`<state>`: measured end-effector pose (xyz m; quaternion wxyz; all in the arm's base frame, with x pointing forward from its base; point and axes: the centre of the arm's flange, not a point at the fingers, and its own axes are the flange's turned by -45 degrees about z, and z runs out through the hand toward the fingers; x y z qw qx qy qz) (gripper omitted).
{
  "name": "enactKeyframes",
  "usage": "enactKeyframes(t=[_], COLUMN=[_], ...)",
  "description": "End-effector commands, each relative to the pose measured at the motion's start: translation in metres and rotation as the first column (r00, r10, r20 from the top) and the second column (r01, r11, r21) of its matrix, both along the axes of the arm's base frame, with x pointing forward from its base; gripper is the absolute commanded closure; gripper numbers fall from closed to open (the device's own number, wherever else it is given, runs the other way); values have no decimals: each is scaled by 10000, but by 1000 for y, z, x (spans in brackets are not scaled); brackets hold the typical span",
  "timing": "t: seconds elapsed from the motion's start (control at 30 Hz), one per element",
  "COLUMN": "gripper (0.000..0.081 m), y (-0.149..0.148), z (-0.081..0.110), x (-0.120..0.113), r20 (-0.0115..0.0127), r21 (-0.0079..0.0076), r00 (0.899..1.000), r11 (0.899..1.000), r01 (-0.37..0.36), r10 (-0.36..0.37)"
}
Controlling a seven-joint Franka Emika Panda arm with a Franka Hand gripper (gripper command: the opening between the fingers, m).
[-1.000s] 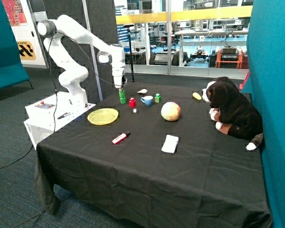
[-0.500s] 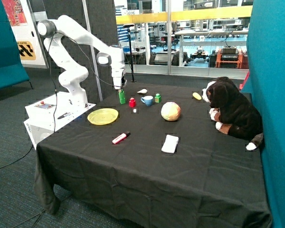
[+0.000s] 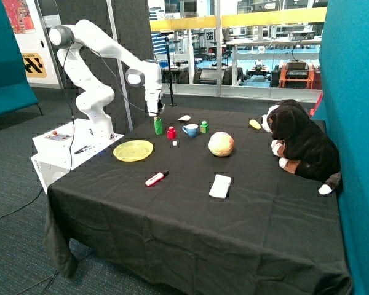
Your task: Stack green blocks
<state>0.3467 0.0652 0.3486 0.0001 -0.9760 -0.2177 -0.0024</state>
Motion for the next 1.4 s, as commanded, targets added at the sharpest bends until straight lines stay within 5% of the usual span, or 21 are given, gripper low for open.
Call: enactKeyframes(t=[0.0,0.13,0.27,0.47,1.37], gripper=[808,638,367,231,138], y=[6,7,7,6,1], z=[-8,-7,-5,-4,1], x=[1,1,2,2,5], r20=[-46,-46,-46,-46,-46], r21=[-11,-11,-11,-11,-11], r00=[10000,10000,10000,10000,9999], r11=[10000,10000,10000,10000,9999], r01=[-32,-32,-28,-7,146], r10=[32,32,28,7,-146])
